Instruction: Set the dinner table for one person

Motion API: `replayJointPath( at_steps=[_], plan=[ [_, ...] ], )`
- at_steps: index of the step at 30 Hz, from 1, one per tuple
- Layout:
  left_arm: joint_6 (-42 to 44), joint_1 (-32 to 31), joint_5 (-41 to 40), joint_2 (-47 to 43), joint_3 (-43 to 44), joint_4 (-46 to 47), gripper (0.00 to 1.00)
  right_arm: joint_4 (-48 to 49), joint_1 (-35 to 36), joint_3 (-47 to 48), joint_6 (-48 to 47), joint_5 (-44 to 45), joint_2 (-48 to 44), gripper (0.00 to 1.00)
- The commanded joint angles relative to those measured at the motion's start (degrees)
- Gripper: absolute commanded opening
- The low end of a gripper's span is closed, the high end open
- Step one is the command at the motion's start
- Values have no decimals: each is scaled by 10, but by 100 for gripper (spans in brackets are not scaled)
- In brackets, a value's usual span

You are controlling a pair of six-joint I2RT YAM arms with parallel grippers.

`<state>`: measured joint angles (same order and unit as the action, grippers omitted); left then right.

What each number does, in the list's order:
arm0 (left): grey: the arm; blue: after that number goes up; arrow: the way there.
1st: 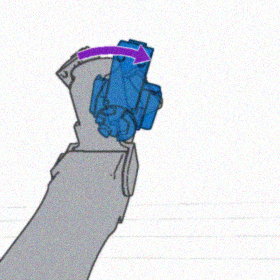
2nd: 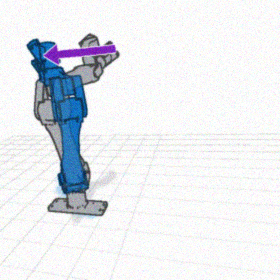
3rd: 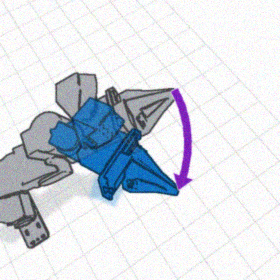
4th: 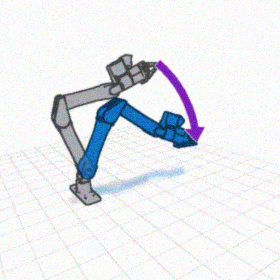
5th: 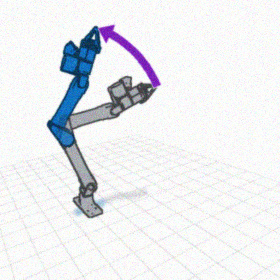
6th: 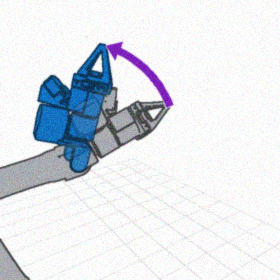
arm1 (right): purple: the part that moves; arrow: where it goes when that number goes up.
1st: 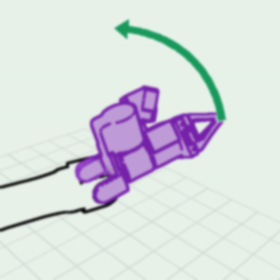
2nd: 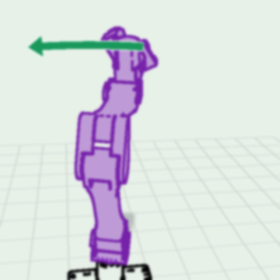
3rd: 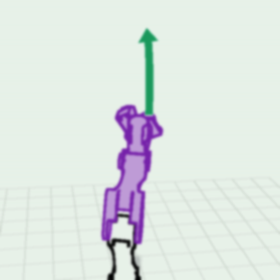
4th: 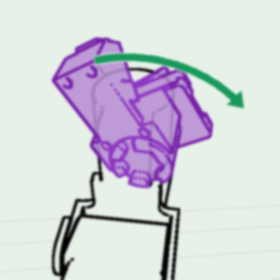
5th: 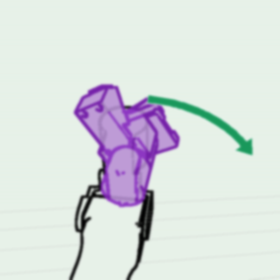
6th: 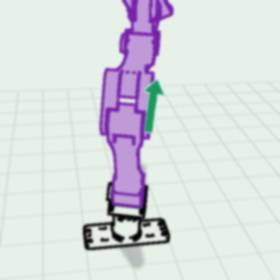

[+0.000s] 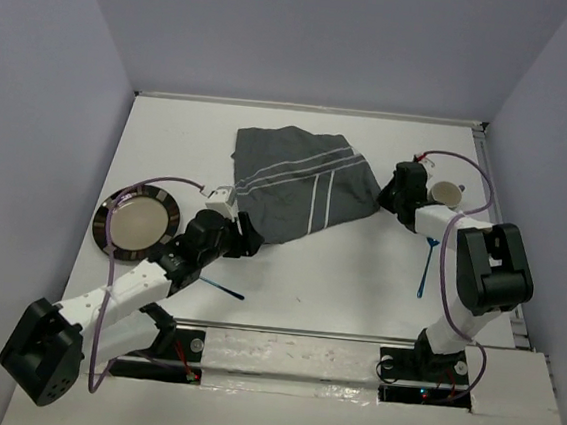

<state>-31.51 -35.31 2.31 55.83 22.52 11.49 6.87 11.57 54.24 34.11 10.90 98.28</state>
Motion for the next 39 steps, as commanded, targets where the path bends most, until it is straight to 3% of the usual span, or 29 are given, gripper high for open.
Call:
replayJointPath(
  at_steps=[1,5,15,20,25,29,39],
  plan=[
    [-38,-5,-124,-88,16,-110,68,33,9,-45,-3,26,-58,0],
    [-95,-5,-172,-164,8,-161,68,32,9,-60,-7,21,-90,0],
    [-296,-23,-132,-209,-66,-119,65,21,9,-120,-16,25,-181,0],
    [-385,-98,-204,-159,-55,-44,66,18,9,-133,-24,23,-212,0],
    [-442,-121,-231,-65,-52,44,66,18,9,-143,-24,18,-227,0],
    [-455,-130,-284,-9,-48,43,65,17,9,-151,-27,20,-244,0],
    [-489,-132,-382,32,-53,57,62,17,9,-152,-23,-1,-256,0]
  ],
)
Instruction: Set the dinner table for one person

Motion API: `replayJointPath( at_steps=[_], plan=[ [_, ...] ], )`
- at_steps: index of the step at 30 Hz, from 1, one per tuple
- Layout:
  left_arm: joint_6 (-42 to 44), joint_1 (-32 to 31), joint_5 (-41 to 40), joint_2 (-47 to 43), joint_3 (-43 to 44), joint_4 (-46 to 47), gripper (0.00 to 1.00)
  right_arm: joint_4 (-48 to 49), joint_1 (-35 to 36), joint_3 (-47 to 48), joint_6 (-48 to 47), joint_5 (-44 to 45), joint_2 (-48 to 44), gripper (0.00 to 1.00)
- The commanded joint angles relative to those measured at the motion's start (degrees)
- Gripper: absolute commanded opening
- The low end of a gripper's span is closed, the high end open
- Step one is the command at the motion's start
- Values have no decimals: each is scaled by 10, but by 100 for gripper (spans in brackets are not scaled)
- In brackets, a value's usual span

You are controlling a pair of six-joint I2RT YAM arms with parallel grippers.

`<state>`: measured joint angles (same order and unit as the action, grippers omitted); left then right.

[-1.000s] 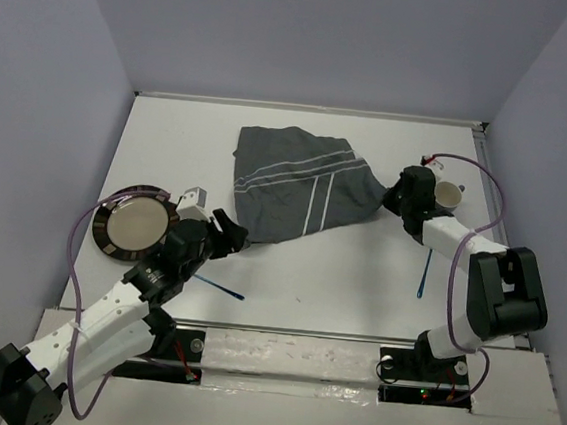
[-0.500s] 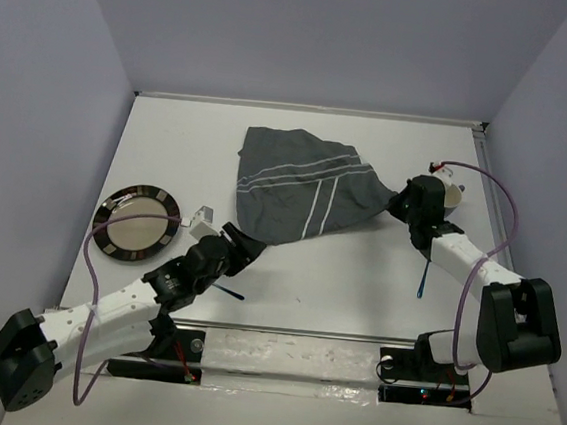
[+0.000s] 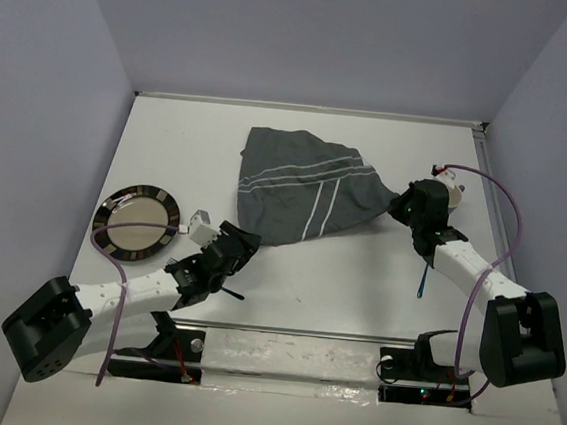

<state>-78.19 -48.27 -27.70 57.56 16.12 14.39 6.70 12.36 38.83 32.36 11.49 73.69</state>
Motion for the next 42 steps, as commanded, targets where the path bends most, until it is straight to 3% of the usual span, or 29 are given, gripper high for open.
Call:
replayJointPath(
  at_steps=[1,10,21,26,29,33,36,39,42],
  plan=[
    [-25,-2,-91,18,9,28,61,19,1,2,-5,-8,-9,0],
    [-49,-1,-144,63,20,42,44,23,1,-1,-3,-15,-14,0],
    [-60,24,-145,69,33,62,33,25,1,-2,-5,-16,-14,0],
    [-37,29,-139,38,28,67,20,24,1,-5,-8,-14,-28,0],
    [-14,32,-135,-20,15,78,1,22,1,-9,-12,-11,-48,0],
    [77,43,-146,-94,30,66,0,7,1,-9,-13,-12,-102,0],
    [185,48,-158,-128,89,55,0,-26,1,4,-22,-16,-169,0],
    [297,48,-158,-133,202,41,0,-97,1,61,-37,-18,-238,0],
    [351,48,-148,-133,257,39,0,-156,1,125,-53,-23,-299,0]
  ],
)
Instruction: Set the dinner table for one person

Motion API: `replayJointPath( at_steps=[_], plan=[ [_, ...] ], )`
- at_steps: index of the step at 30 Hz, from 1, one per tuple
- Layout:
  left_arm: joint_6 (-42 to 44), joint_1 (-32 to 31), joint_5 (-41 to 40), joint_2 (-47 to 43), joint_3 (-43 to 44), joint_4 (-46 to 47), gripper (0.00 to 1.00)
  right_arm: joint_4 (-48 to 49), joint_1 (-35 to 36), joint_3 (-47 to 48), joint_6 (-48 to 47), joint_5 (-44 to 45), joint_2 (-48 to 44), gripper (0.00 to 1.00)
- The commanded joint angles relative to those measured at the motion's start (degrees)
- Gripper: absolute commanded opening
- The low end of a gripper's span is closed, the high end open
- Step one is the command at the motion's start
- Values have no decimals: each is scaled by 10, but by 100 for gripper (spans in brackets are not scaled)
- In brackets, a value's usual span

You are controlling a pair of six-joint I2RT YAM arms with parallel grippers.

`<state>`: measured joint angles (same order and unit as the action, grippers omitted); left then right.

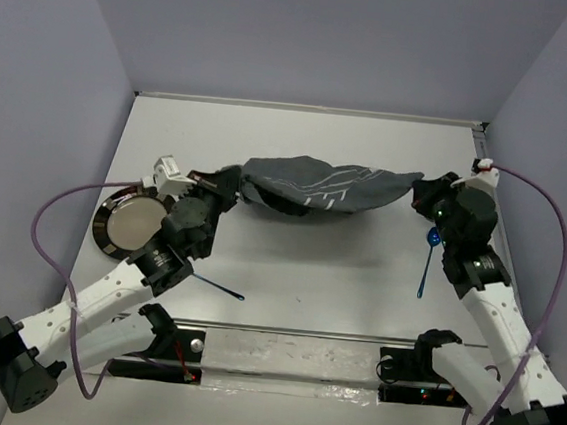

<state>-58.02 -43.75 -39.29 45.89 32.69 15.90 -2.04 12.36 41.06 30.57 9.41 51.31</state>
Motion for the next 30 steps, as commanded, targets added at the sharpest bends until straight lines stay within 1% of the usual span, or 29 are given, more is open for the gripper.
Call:
replayJointPath(
  at_steps=[1,3,6,7,8,9,11,12,13,14,15,16,17,18,19,20,23,24,25,26,27,28,29,30],
  plan=[
    [177,2,-25,-16,118,25,0,-84,1,151,-38,-7,-86,0],
    [201,2,-15,-16,146,27,0,-123,1,198,-44,-22,-103,0],
    [250,2,3,-1,191,40,0,-135,1,263,-50,-35,-106,0],
    [262,2,5,6,213,43,0,-135,1,277,-52,-36,-90,0],
    [292,2,4,16,227,47,0,-136,1,289,-54,-38,-75,0],
    [309,2,2,42,242,49,0,-134,1,313,-57,-41,-57,0],
    [351,4,-6,74,284,52,0,-123,1,330,-59,-39,1,0],
    [361,14,-3,107,310,50,0,-114,1,348,-61,-34,39,0],
    [367,22,3,123,320,51,0,-109,1,357,-61,-32,40,0],
    [367,34,18,135,327,52,0,-98,1,365,-64,-30,75,0],
    [345,78,77,160,338,50,0,-81,1,384,-68,-30,94,0],
    [328,104,108,173,343,50,0,-79,1,400,-72,-28,114,0],
    [314,128,135,185,350,51,0,-78,1,415,-74,-26,155,0],
    [305,148,152,198,359,50,0,-75,1,429,-79,-25,175,0],
    [305,175,172,226,383,49,0,-73,1,459,-88,-21,213,0],
    [308,187,188,241,402,44,0,-72,1,477,-93,-17,213,0],
    [309,226,246,310,486,23,0,-74,1,555,-104,-24,287,0],
    [311,233,257,321,508,17,0,-74,1,575,-104,-27,299,0],
    [315,238,271,329,549,10,0,-78,1,594,-106,-26,307,0],
    [323,247,276,339,567,-3,0,-87,1,628,-108,-27,312,0],
    [327,253,284,343,584,-8,0,-90,1,640,-111,-27,314,0],
    [331,258,302,345,607,-14,0,-92,1,645,-110,-31,309,0],
    [331,265,309,346,610,-17,0,-92,1,642,-110,-31,301,0],
    [329,272,312,337,606,-15,0,-88,1,615,-104,-36,289,0]
  ],
)
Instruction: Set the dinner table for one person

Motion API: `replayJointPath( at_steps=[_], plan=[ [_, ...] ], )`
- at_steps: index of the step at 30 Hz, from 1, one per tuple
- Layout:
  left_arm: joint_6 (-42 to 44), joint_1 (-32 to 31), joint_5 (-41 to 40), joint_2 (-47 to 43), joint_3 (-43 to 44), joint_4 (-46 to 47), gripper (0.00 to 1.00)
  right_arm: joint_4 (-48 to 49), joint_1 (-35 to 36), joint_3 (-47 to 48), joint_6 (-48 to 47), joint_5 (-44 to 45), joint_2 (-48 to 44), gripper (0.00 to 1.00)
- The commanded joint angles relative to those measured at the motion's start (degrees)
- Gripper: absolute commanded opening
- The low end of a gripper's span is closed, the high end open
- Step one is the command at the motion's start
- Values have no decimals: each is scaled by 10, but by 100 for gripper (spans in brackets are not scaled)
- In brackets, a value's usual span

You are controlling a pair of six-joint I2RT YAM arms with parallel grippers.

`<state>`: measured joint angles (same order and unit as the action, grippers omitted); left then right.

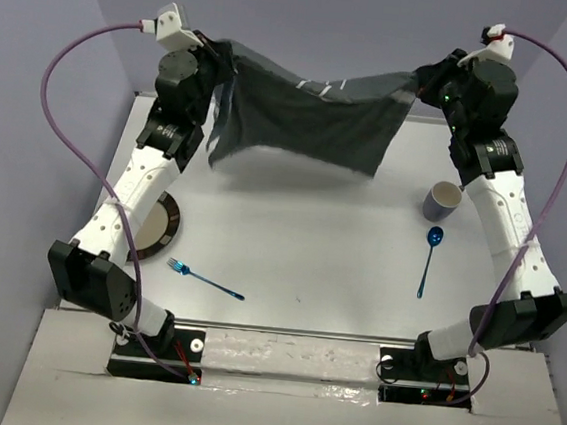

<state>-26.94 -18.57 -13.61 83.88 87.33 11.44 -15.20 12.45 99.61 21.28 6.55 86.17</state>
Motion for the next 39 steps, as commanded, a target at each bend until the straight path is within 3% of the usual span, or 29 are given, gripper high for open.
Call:
replayJointPath(
  at_steps=[1,5,6,7,8,9,11,13,18,24,27,29,33,39],
  plan=[
    [18,20,57,-50,28,46,0,52,0,3,-6,-10,-89,0],
    [-2,24,46,-110,-131,101,0,104,0,-174,24,-39,-147,0],
    [-8,26,38,-135,-170,124,4,125,0,-213,29,-57,-167,0],
    [-25,29,26,-149,-244,137,27,133,0,-285,43,-60,-174,0],
    [-35,31,22,-161,-280,152,41,140,0,-322,49,-61,-183,0],
    [-55,33,17,-185,-317,158,65,145,0,-358,62,-60,-187,0],
    [-79,36,2,-209,-416,168,79,176,0,-468,75,-86,-192,0],
    [-101,36,-10,-250,-503,174,87,211,0,-530,89,-93,-188,0],
    [-156,32,-38,-305,-620,172,86,225,0,-619,94,-72,-140,0],
    [-168,-7,-63,-273,-657,136,77,212,0,-645,114,-42,-132,0],
    [-163,-20,-78,-233,-638,109,75,205,0,-657,117,-22,-130,0],
    [-146,-24,-85,-143,-596,79,75,194,0,-658,117,-10,-134,0],
    [-145,-34,-94,-51,-543,71,72,194,0,-664,118,-17,-156,0],
    [-167,-29,-133,18,-496,80,64,193,0,-679,112,-22,-184,0]
  ],
)
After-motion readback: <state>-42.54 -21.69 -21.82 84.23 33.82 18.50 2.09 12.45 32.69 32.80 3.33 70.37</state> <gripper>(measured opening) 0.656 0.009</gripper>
